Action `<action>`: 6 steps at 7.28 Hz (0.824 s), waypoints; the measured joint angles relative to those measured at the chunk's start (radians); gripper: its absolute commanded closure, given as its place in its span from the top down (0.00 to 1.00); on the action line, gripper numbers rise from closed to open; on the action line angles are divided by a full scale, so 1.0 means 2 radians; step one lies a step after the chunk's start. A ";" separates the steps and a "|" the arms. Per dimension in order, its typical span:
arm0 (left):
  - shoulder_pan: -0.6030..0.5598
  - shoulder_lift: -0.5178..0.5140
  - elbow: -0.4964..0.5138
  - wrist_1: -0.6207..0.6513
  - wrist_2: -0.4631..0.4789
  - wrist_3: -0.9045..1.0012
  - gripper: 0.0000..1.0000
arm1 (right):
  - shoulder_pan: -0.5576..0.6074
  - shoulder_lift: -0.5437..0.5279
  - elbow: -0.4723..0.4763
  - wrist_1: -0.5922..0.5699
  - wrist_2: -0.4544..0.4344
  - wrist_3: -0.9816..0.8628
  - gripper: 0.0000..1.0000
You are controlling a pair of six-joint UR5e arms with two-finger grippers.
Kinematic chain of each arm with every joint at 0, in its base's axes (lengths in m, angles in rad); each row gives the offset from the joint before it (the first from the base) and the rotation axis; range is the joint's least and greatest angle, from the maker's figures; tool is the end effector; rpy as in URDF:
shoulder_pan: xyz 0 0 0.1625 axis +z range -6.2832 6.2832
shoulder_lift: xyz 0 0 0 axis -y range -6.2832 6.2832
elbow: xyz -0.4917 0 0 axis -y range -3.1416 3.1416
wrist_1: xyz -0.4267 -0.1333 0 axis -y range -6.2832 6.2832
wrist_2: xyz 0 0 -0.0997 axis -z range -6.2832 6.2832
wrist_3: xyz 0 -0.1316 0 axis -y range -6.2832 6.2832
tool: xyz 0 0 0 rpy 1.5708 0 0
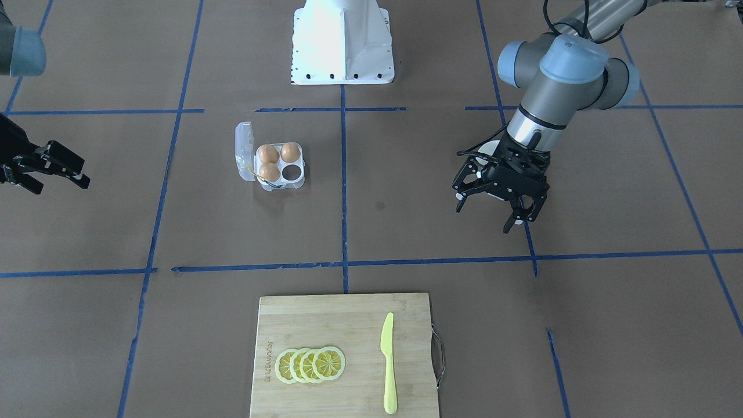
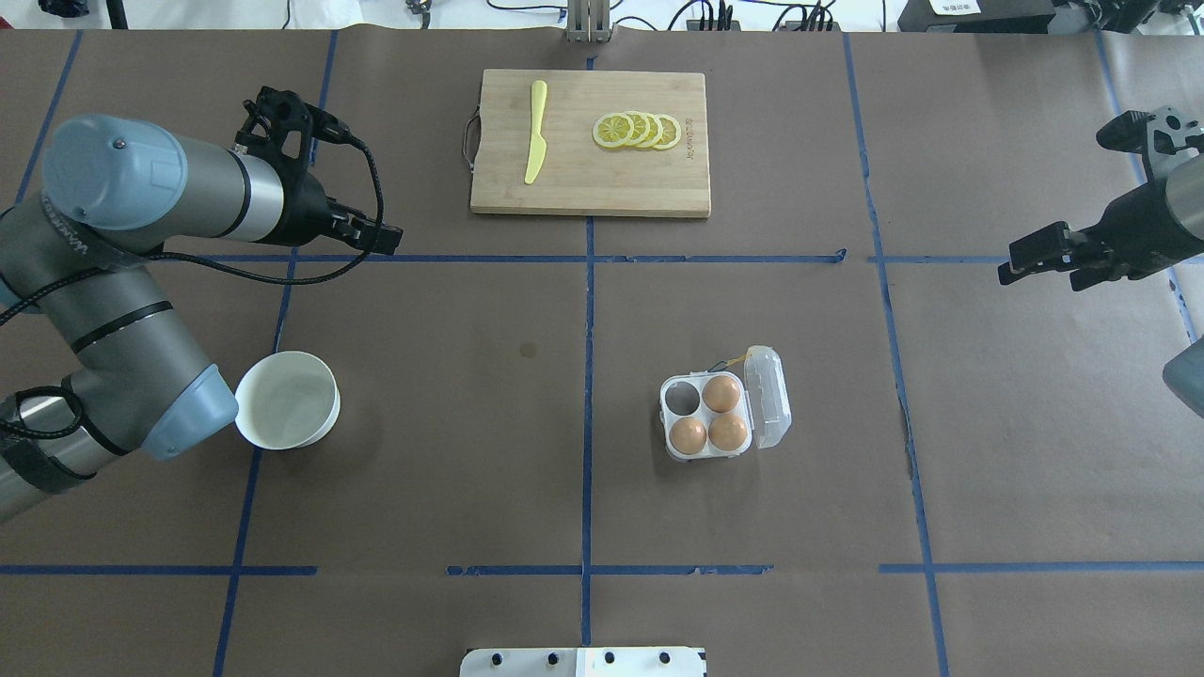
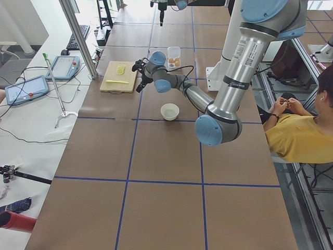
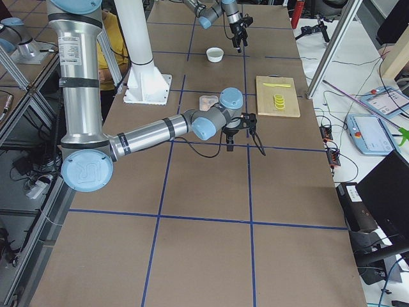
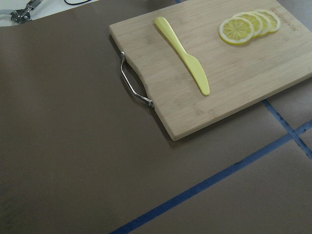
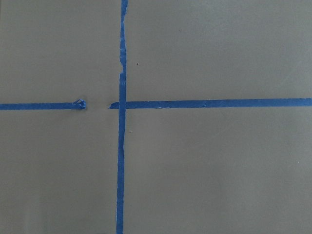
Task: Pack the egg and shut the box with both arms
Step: 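Raise the left gripper away while the right arm moves toward the carton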
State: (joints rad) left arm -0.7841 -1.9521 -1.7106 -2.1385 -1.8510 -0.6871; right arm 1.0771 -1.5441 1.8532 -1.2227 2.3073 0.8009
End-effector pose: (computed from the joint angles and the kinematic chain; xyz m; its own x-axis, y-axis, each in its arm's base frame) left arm 0.4352 -0.5709 0.3767 0.5987 0.4522 -0.6611 0.0667 0.7944 0.6037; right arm -0.2249 -0.5127 0.5405 0.5881 0.0047 0.8088 -0.0676 0.9968 0.0434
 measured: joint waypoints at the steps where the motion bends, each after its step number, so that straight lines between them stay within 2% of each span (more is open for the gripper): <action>1: -0.011 0.010 -0.003 0.002 -0.012 0.001 1.00 | -0.005 0.000 0.000 0.000 -0.002 0.005 1.00; 6: -0.059 0.033 -0.025 0.067 -0.041 0.028 1.00 | -0.069 -0.001 0.008 0.055 -0.035 0.097 1.00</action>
State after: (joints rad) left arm -0.9030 -1.8863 -1.7600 -2.0037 -1.9321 -0.6314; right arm 0.9396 -1.5459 1.8685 -1.1122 2.2376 0.9944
